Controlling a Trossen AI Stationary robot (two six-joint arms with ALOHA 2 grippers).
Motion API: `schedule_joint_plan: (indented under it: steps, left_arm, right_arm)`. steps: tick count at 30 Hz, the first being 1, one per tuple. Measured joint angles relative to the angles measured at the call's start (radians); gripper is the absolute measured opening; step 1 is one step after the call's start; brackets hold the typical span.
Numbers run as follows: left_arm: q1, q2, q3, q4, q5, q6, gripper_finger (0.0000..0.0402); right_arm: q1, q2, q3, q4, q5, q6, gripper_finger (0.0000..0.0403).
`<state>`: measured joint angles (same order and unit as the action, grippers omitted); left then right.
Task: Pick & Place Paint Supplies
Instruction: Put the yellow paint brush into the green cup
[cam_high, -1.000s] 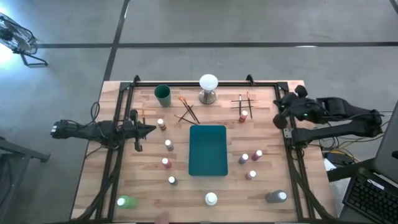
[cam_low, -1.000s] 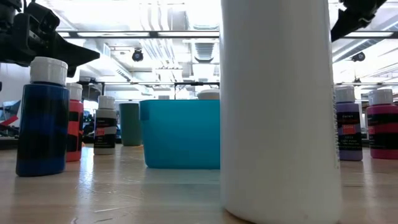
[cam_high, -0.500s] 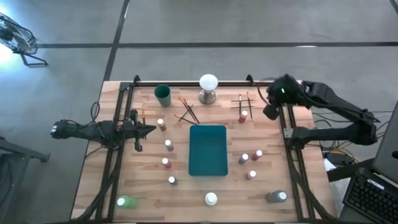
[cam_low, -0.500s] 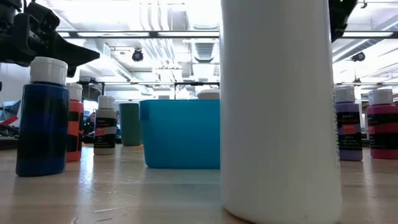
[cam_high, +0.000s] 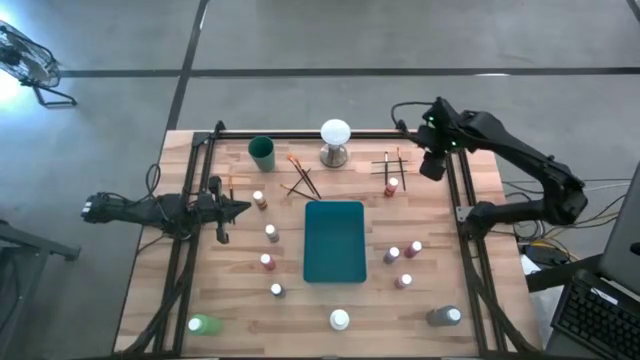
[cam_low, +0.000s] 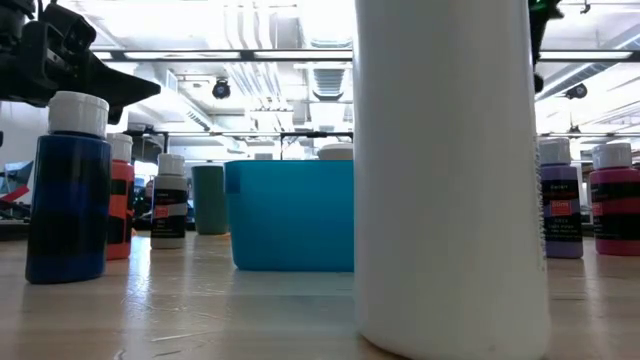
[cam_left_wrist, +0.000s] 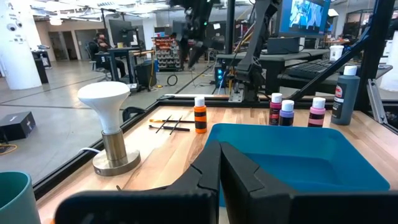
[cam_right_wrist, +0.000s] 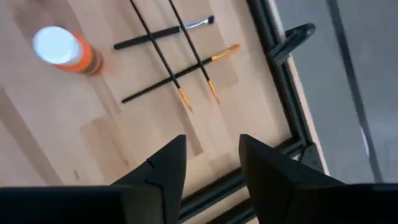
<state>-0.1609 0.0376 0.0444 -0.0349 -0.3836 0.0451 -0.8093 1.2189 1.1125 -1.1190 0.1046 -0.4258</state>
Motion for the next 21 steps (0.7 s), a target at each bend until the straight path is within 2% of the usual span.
schedule_joint_plan:
  steps: [3,11,21]
  left_arm:
    - [0.0,0.0,0.0,0.0,0.0,0.0,0.0007]
    - [0.0,0.0,0.0,0.0,0.0,0.0,0.0007]
    - [0.0,0.0,0.0,0.0,0.0,0.0,0.0007]
  right_arm:
    - [-0.028,0.062,-0.003,0.008,-0.056,-0.016,0.0157]
    - [-0.07,0.209,-0.005,0.023,-0.092,-0.069,0.0175]
    - [-0.075,0.281,-0.007,0.12,-0.105,-0.111,0.0183]
